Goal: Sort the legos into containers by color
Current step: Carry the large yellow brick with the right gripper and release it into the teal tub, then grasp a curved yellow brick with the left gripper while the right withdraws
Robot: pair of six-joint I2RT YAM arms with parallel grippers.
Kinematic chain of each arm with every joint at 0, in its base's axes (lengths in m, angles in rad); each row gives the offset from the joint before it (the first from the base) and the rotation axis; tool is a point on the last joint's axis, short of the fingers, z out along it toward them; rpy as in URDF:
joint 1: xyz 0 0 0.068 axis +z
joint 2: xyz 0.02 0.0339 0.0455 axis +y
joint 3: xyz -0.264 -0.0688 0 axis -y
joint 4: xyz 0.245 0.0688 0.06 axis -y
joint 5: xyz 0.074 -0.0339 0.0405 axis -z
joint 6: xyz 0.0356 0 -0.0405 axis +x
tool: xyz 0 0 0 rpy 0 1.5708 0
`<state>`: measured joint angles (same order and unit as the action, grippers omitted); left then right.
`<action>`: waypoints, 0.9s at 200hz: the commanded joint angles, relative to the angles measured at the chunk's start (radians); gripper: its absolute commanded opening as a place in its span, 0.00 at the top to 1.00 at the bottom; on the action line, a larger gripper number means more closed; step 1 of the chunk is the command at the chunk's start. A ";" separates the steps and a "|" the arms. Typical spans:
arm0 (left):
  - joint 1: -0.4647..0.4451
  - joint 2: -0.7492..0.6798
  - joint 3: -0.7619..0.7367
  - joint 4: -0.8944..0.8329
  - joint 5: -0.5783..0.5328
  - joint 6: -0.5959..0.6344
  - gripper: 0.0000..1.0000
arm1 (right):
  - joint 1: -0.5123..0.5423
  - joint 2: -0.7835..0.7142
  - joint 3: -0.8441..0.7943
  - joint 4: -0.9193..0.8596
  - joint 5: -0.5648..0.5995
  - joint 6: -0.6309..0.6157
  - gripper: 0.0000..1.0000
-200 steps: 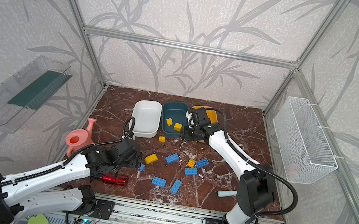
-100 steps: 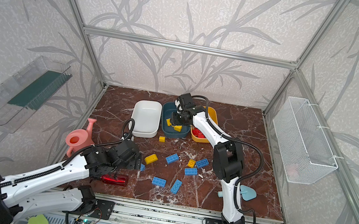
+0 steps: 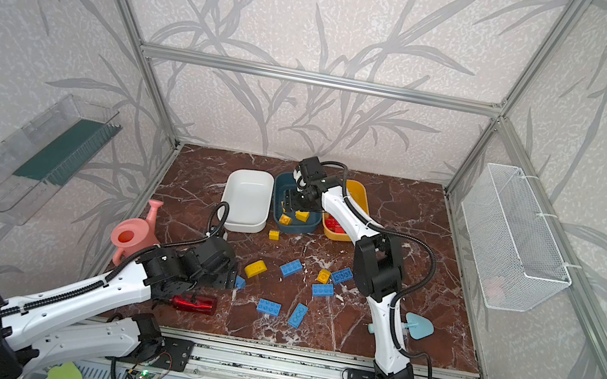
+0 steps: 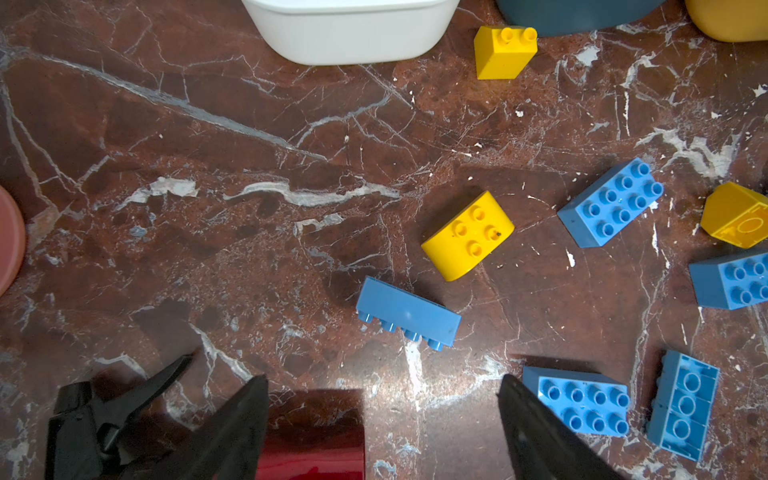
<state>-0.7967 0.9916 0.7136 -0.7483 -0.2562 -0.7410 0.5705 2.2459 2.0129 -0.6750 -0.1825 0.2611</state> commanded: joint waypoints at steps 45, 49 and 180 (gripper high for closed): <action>0.001 0.139 0.121 -0.005 0.017 0.061 0.32 | 0.002 -0.350 -0.314 0.142 0.040 -0.002 0.20; 0.001 0.154 0.124 -0.002 0.020 0.061 0.32 | 0.002 -0.376 -0.350 0.160 0.044 0.000 0.20; 0.016 0.644 0.269 0.098 0.026 0.087 0.32 | 0.004 -1.183 -1.289 0.509 0.078 0.103 0.19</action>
<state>-0.7933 1.5963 0.9482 -0.6624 -0.2039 -0.6704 0.5705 1.1255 0.7563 -0.2146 -0.1226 0.3534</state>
